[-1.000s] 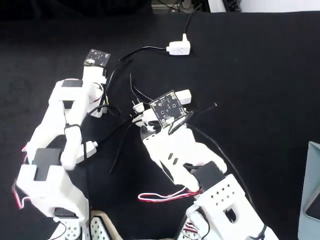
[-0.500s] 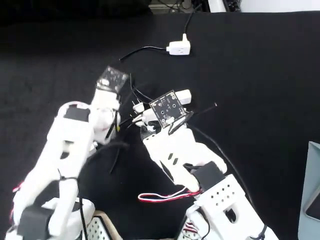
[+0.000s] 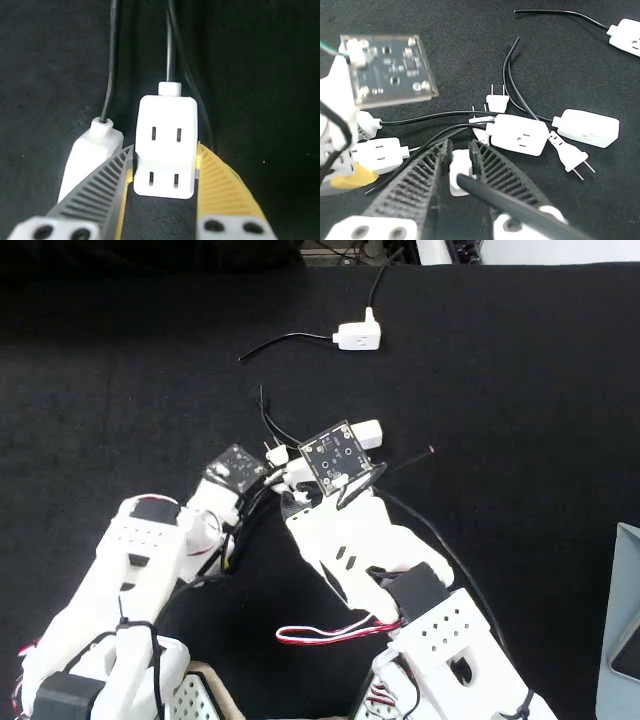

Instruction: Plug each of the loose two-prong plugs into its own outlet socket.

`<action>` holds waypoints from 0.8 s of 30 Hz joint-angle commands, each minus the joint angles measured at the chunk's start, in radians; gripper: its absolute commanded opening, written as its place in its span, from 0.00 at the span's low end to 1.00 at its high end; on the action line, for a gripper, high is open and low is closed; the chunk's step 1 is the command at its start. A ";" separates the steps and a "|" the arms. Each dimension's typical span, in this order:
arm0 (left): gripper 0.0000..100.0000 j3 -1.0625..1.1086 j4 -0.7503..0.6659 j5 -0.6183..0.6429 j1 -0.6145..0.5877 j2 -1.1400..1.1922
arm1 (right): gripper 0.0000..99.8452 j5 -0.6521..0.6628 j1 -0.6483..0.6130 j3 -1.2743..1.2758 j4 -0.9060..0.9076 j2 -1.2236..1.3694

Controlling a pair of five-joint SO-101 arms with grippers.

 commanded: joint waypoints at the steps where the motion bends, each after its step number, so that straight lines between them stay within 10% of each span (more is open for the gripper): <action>1: 0.15 0.028 -0.064 -0.023 -0.035 -0.018 | 0.01 -0.005 0.009 -0.005 -0.015 -0.013; 5: 0.32 0.027 -0.058 0.055 -0.099 -0.031 | 0.01 -0.005 0.009 -0.005 -0.015 -0.013; 24: 0.31 -0.222 0.195 0.061 -0.361 -0.153 | 0.01 -0.005 -0.049 -0.008 0.012 -0.005</action>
